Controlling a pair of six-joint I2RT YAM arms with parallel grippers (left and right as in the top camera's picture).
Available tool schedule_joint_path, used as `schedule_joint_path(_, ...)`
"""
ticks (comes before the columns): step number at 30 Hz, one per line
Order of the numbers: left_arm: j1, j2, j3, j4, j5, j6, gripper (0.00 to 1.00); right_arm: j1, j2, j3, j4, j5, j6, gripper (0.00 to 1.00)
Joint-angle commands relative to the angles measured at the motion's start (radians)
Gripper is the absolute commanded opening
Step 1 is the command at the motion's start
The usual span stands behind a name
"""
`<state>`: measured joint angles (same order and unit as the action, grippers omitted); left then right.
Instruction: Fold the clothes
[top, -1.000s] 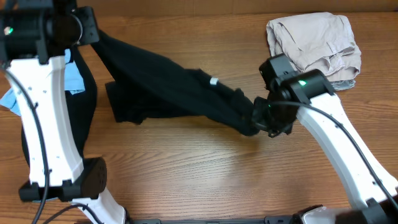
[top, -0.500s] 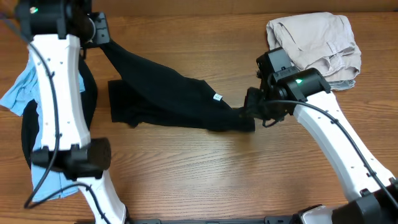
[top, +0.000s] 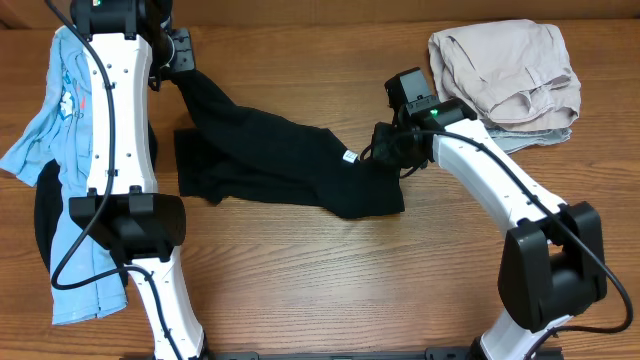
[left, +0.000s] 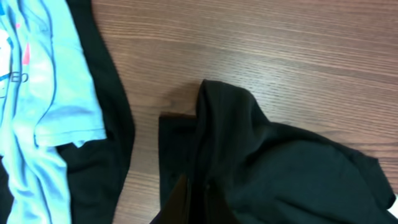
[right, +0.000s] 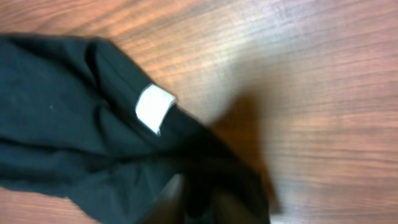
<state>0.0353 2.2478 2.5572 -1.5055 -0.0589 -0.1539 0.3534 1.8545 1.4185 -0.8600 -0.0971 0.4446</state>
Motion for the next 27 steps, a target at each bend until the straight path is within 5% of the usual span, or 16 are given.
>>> schedule_joint_path(1, 0.0, 0.017, 0.002, 0.013, 0.034, 0.016, 0.04, -0.036, -0.014, 0.024, 0.035, 0.006, -0.009, 0.47)
schedule_joint_path(4, -0.002, 0.017, 0.002, 0.019, 0.034, 0.016, 0.04, -0.069, -0.014, 0.062, -0.019, -0.033, -0.034, 0.68)
schedule_joint_path(7, -0.001, 0.017, 0.002, 0.014, 0.034, 0.016, 0.04, -0.1, -0.015, 0.083, -0.142, -0.044, -0.034, 0.75)
schedule_joint_path(14, -0.002, 0.017, 0.002, 0.01, 0.034, 0.016, 0.04, -0.117, -0.014, -0.016, -0.304, -0.063, -0.056, 0.78)
schedule_joint_path(27, -0.003, 0.017, 0.002, 0.01, 0.034, 0.016, 0.04, -0.035, -0.014, -0.222, -0.069, -0.167, -0.14, 0.75)
